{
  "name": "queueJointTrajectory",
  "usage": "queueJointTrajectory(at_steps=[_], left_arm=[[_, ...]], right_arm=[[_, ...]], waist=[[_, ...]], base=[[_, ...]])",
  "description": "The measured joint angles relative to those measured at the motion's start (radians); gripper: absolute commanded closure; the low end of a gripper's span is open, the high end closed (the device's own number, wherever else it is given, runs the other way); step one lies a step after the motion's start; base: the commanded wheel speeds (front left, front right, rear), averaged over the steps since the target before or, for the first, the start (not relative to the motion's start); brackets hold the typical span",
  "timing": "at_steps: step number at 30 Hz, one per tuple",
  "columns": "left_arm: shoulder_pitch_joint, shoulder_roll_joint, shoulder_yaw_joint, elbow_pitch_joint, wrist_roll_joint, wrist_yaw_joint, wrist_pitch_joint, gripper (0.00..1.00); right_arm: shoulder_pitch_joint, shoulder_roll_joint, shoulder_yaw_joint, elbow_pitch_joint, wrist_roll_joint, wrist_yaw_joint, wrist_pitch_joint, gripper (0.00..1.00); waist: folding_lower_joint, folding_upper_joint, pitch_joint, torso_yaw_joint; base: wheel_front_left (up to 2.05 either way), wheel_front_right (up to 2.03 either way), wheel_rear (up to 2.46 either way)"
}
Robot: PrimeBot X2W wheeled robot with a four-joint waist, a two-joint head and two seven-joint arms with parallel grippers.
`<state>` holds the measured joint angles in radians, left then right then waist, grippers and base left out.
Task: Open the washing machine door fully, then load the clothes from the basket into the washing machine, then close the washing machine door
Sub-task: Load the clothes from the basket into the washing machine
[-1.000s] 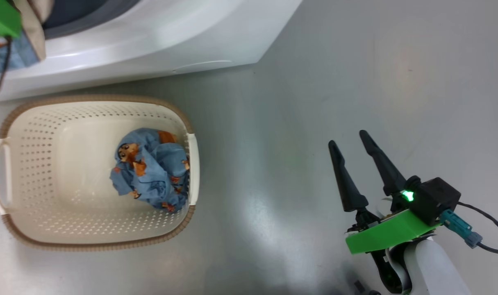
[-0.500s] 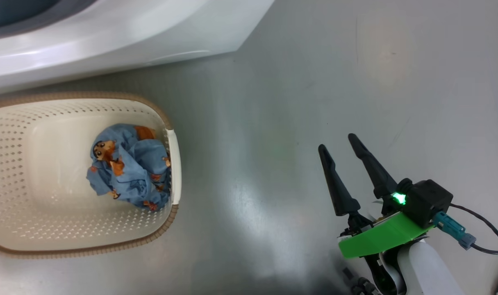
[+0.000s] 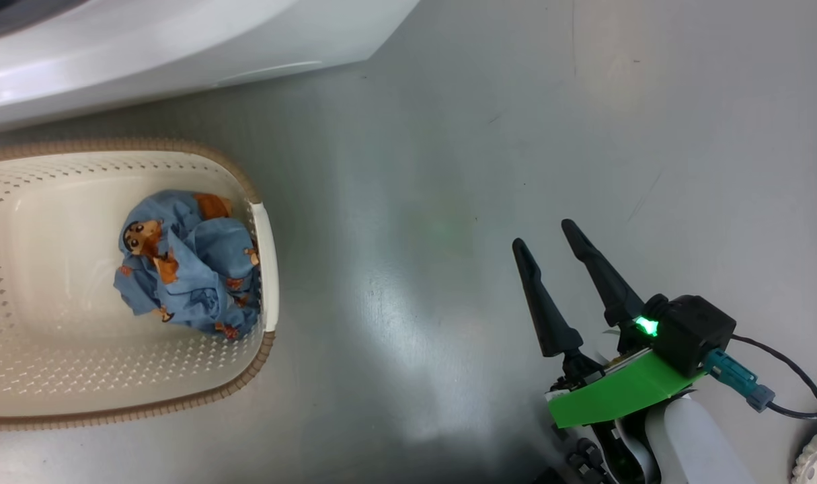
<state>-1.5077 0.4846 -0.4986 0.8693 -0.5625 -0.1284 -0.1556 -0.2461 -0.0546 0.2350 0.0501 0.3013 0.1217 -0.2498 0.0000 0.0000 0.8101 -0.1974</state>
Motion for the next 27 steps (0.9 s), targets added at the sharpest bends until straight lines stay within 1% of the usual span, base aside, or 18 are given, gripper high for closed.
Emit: queueJointTrajectory(at_steps=[7,8,9,14,17,23,26,27], left_arm=[[-0.013,-0.004,-0.040,0.042,-0.065,-0.001,0.064,1.00],[-0.014,-0.004,-0.046,0.046,-0.071,-0.001,0.068,0.67],[-0.015,-0.004,-0.048,0.053,-0.073,-0.001,0.072,0.00],[-0.016,-0.014,-0.050,0.101,-0.095,-0.001,0.094,0.00],[-0.016,-0.035,-0.052,0.119,-0.095,0.001,0.094,0.00],[-0.014,-0.076,-0.057,0.134,-0.105,0.017,0.060,0.00],[-0.009,-0.091,-0.056,0.139,-0.106,0.019,0.050,0.00],[0.001,-0.102,-0.057,0.139,-0.119,0.019,0.031,0.00]], right_arm=[[0.000,0.000,0.008,0.008,0.002,0.000,0.000,0.00],[-0.001,0.000,0.008,0.008,0.002,0.000,0.000,0.00],[-0.001,0.000,0.008,0.008,0.002,0.000,0.000,0.00],[-0.001,0.000,0.006,0.011,0.003,0.000,0.000,0.00],[-0.001,0.000,0.004,0.012,0.003,0.000,0.000,0.00],[-0.004,-0.001,-0.024,0.016,0.000,0.000,0.000,0.00],[-0.005,0.000,-0.025,0.018,-0.001,0.000,0.000,0.00],[-0.006,0.000,-0.027,0.020,-0.006,0.000,0.000,0.00]], waist=[[0.0000,0.0000,0.000,0.003],[0.0001,0.0000,-0.001,0.003],[0.0000,0.0000,-0.002,0.002],[0.0000,0.0000,-0.013,0.004],[0.0000,0.0001,-0.022,0.009],[0.0000,0.0000,-0.042,0.030],[0.0000,0.0000,-0.051,0.040],[0.0000,0.0000,-0.061,0.050]], base=[[0.00,0.00,0.00],[0.00,0.00,0.00],[0.00,0.00,0.00],[0.00,0.00,0.00],[0.00,0.00,0.00],[0.00,0.00,0.00],[0.00,0.00,0.00],[0.00,0.00,0.00]])
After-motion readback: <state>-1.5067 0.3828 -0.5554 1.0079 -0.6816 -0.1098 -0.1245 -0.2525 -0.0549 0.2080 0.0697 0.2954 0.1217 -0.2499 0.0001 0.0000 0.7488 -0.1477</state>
